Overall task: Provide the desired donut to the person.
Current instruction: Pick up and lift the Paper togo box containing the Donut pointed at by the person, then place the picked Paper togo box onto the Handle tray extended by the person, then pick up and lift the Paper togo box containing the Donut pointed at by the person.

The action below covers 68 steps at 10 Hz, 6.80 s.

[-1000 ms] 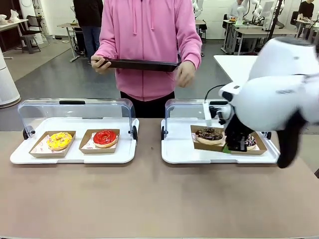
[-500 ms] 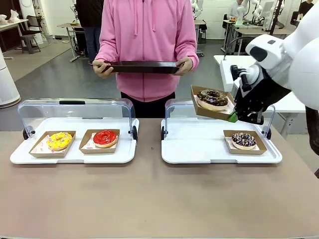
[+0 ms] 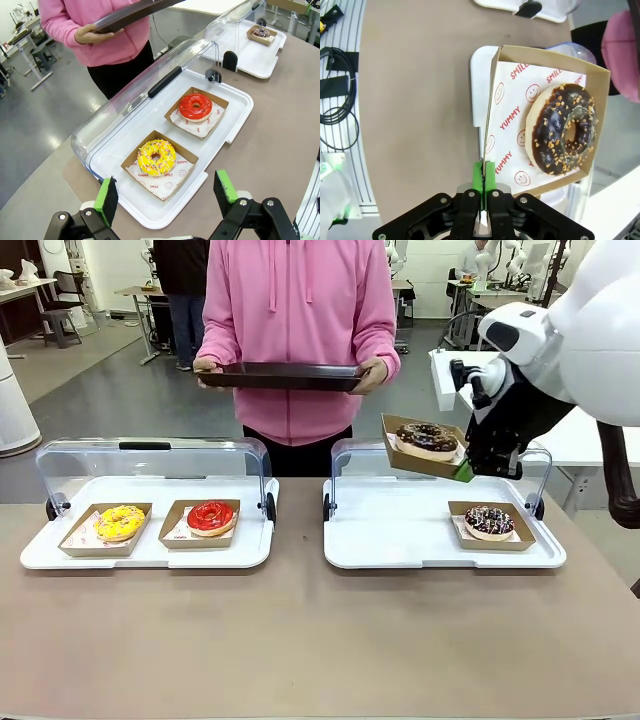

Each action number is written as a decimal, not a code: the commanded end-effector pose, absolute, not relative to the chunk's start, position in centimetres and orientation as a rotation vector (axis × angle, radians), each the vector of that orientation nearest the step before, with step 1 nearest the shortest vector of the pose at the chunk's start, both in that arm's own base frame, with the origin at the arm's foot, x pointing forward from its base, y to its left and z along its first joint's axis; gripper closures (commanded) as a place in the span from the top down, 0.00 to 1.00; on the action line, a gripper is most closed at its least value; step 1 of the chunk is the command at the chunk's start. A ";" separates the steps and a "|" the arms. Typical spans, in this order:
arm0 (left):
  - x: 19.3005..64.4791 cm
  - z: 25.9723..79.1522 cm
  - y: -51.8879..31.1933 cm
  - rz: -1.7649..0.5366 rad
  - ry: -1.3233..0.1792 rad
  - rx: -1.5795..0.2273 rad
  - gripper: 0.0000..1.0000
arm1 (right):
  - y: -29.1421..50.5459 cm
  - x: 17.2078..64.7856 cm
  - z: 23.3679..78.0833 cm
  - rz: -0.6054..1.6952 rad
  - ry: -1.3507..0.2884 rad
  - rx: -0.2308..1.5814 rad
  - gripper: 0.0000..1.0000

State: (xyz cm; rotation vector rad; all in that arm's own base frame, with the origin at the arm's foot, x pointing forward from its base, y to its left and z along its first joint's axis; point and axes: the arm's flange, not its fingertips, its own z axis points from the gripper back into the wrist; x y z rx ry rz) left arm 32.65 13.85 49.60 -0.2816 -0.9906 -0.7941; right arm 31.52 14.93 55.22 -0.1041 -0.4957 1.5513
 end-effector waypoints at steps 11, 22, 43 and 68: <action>32.6 49.5 14.0 -0.804 -0.996 -0.289 1.00 | 14.4 30.5 54.8 1.556 -0.536 -0.122 0.00; 32.6 49.5 14.0 -0.804 -0.996 -0.289 1.00 | 14.4 30.5 54.8 1.556 -0.536 -0.122 0.00; 32.6 49.5 14.0 -0.804 -0.996 -0.289 1.00 | 31.1 53.4 52.6 1.587 -0.317 -0.284 0.02; 32.6 49.5 14.0 -0.804 -0.996 -0.289 1.00 | 30.2 53.4 53.9 1.625 -0.263 -0.131 1.00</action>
